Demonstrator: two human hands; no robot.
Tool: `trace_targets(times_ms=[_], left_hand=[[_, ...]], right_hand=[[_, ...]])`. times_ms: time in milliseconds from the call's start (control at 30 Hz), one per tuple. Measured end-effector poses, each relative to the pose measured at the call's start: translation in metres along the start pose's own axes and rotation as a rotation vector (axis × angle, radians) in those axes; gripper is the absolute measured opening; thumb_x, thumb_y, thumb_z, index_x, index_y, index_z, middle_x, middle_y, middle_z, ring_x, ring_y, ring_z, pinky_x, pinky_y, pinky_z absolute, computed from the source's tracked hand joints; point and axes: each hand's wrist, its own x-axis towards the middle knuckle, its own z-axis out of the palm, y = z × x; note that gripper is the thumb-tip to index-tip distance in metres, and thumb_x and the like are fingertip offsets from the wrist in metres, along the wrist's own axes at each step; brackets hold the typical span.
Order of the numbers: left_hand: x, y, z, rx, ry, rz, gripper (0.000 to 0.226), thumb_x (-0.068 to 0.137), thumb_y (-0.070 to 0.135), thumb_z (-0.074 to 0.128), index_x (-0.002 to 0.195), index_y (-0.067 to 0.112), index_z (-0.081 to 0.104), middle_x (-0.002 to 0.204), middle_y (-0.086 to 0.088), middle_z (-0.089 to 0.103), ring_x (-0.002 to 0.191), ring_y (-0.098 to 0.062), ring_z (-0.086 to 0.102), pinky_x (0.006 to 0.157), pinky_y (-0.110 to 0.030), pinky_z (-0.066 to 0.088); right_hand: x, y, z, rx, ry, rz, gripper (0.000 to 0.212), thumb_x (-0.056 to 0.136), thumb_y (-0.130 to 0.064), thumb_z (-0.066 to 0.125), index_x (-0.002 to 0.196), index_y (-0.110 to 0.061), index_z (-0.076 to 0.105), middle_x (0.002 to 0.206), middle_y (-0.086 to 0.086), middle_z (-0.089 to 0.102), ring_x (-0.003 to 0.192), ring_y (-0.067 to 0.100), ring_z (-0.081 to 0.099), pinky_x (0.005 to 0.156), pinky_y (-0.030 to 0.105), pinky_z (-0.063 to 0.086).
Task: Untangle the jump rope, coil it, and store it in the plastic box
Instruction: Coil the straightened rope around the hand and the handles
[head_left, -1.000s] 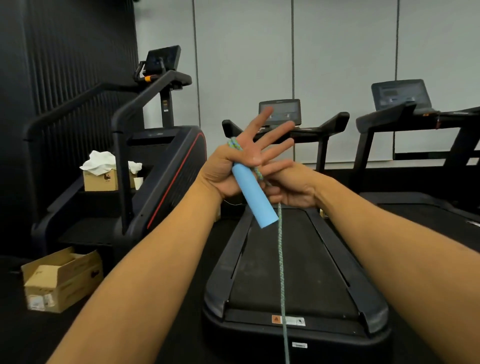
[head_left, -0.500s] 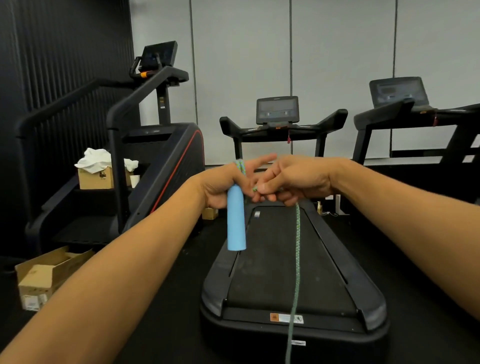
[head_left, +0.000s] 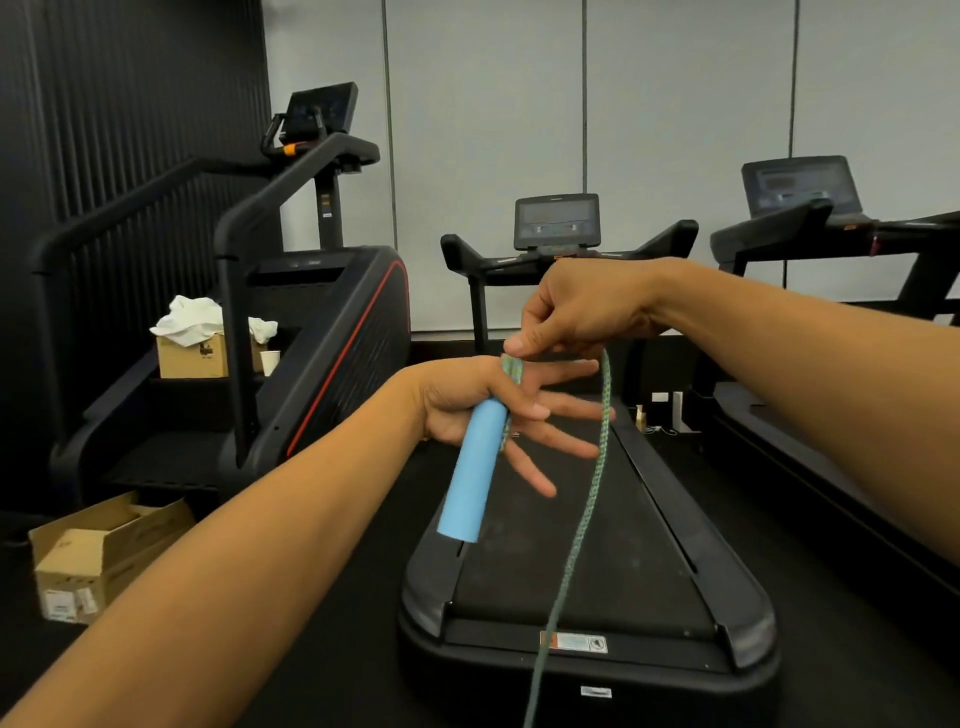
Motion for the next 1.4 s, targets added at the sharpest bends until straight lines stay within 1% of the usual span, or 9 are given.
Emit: trace_targets(times_ms=[267, 500, 600, 700, 867, 1033, 1200, 1300, 1400], left_hand=[[0.005, -0.004, 0.013, 0.126, -0.022, 0.055, 0.066, 0.091, -0.001, 0.044, 0.155, 0.006, 0.026, 0.162, -0.018, 0.025, 0.150, -0.036, 0.024, 0.115, -0.048, 0.026], [0.012, -0.004, 0.033, -0.045, -0.209, 0.224, 0.085, 0.083, -0.020, 0.024, 0.158, 0.019, 0.017, 0.160, -0.023, 0.018, 0.144, -0.041, 0.024, 0.110, -0.062, 0.030], [0.011, -0.006, 0.032, -0.072, -0.125, 0.437, 0.084, 0.080, -0.019, 0.033, 0.157, 0.009, 0.014, 0.160, -0.020, 0.018, 0.146, -0.039, 0.021, 0.120, -0.055, 0.020], [0.006, -0.008, 0.029, -0.119, -0.102, 0.579, 0.085, 0.076, -0.018, 0.033, 0.156, 0.003, 0.014, 0.160, -0.019, 0.022, 0.148, -0.036, 0.025, 0.123, -0.052, 0.014], [-0.008, -0.011, 0.006, -0.158, 0.180, 0.739, 0.093, 0.070, -0.020, 0.034, 0.158, 0.010, 0.018, 0.164, -0.016, 0.023, 0.150, -0.035, 0.024, 0.123, -0.049, 0.020], [-0.020, -0.019, -0.011, -0.149, 0.382, 0.583, 0.093, 0.068, -0.019, 0.035, 0.155, 0.015, 0.029, 0.159, -0.010, 0.036, 0.148, -0.030, 0.032, 0.124, -0.048, 0.019], [-0.022, -0.015, -0.014, -0.060, 0.348, 0.322, 0.090, 0.067, -0.021, 0.038, 0.150, 0.013, 0.037, 0.145, -0.012, 0.054, 0.123, -0.027, 0.061, 0.094, -0.036, 0.056], [-0.019, -0.017, -0.013, 0.076, 0.312, 0.170, 0.068, 0.071, -0.021, 0.040, 0.133, 0.004, 0.052, 0.120, -0.010, 0.070, 0.112, -0.024, 0.066, 0.111, -0.043, 0.042], [-0.013, -0.019, -0.007, 0.154, 0.208, 0.030, 0.065, 0.083, -0.014, 0.042, 0.145, 0.003, 0.042, 0.146, -0.020, 0.051, 0.139, -0.034, 0.047, 0.118, -0.044, 0.033]], right_hand=[[0.000, 0.006, -0.001, -0.026, 0.084, -0.094, 0.050, 0.063, -0.045, 0.081, 0.078, 0.001, 0.072, 0.051, -0.004, 0.050, 0.049, 0.008, 0.040, 0.043, 0.016, 0.033], [0.003, 0.007, 0.011, 0.110, 0.100, -0.148, 0.031, 0.070, -0.048, 0.075, 0.067, -0.017, 0.068, 0.057, -0.001, 0.059, 0.052, 0.009, 0.051, 0.054, 0.023, 0.043], [0.002, 0.015, 0.022, 0.349, 0.098, -0.009, 0.048, 0.100, -0.036, 0.052, 0.055, -0.019, 0.045, 0.057, 0.020, 0.053, 0.045, 0.032, 0.054, 0.046, 0.032, 0.048], [-0.002, 0.029, 0.037, 0.577, 0.002, -0.016, 0.033, 0.106, -0.016, 0.034, 0.087, -0.015, 0.060, 0.078, 0.003, 0.068, 0.062, 0.007, 0.066, 0.061, 0.022, 0.054], [0.005, 0.050, 0.067, 0.747, -0.072, -0.016, 0.021, 0.101, -0.012, 0.051, 0.085, -0.010, 0.065, 0.071, 0.007, 0.057, 0.052, 0.010, 0.037, 0.049, 0.023, 0.030], [0.003, 0.053, 0.068, 0.589, -0.144, 0.041, 0.022, 0.100, -0.014, 0.054, 0.107, -0.002, 0.070, 0.068, 0.006, 0.057, 0.051, 0.012, 0.032, 0.047, 0.022, 0.029], [-0.002, 0.039, 0.051, 0.426, -0.167, 0.024, 0.014, 0.093, -0.009, 0.063, 0.090, -0.002, 0.075, 0.062, 0.005, 0.055, 0.046, 0.010, 0.034, 0.044, 0.020, 0.030], [-0.006, 0.025, 0.034, 0.326, -0.139, -0.024, 0.019, 0.093, -0.012, 0.064, 0.079, 0.001, 0.068, 0.056, 0.005, 0.049, 0.045, 0.011, 0.032, 0.043, 0.020, 0.028], [-0.005, 0.016, 0.022, 0.193, -0.047, -0.053, 0.024, 0.093, -0.017, 0.066, 0.084, 0.005, 0.068, 0.056, 0.001, 0.053, 0.046, 0.009, 0.035, 0.044, 0.020, 0.029]])
